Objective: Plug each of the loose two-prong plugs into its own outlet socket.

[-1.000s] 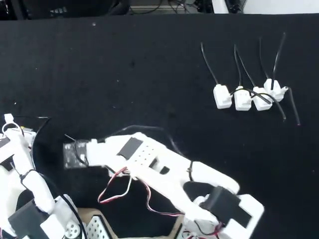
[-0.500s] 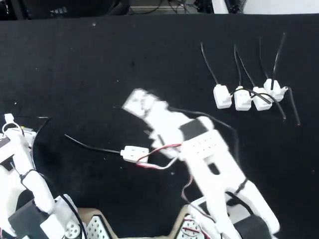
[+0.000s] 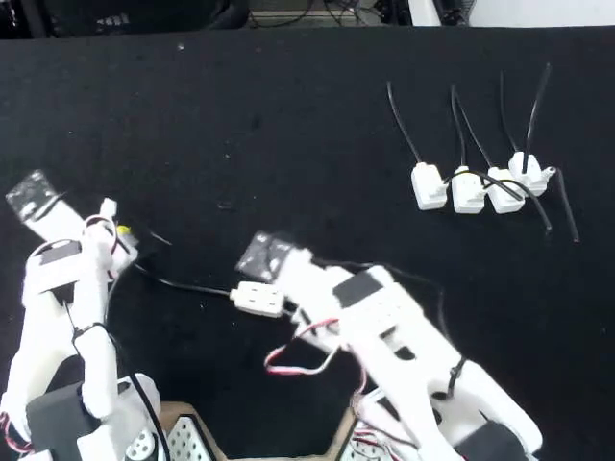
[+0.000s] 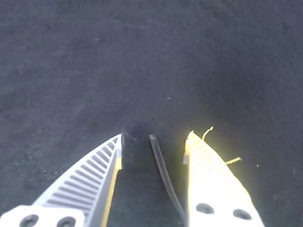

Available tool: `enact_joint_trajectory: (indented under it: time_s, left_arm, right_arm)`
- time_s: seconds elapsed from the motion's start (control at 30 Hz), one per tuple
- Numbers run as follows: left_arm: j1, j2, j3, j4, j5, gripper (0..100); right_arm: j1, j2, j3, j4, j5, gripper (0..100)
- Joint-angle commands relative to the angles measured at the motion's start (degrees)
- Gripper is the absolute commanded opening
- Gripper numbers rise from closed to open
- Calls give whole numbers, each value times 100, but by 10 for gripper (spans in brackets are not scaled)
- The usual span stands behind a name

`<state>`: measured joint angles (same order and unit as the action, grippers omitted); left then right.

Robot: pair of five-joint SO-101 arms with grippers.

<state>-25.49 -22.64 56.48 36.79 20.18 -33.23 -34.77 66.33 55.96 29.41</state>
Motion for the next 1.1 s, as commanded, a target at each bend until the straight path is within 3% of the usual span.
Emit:
enact_joint_trajectory:
  time_s: [0.0, 0.27, 0.47, 0.87, 1.07]
  left_arm:
    - [92, -114, -48, -35, -114, 213]
    - [92, -141, -48, -35, -114, 213]
    - [84, -123, -48, -35, -114, 213]
    - [-145, -123, -57, -35, -114, 213]
    - [-154, -132, -48, -35, -114, 213]
  right_arm:
    - [-651, -418, -66, 44, -62, 10]
    - [-844, -198, 558, -1178, -62, 10]
    - [-229, 725, 154, -1820, -62, 10]
    - [580, 1068, -549, -1785, -18, 10]
    - [1248, 488, -505, -589, -9, 10]
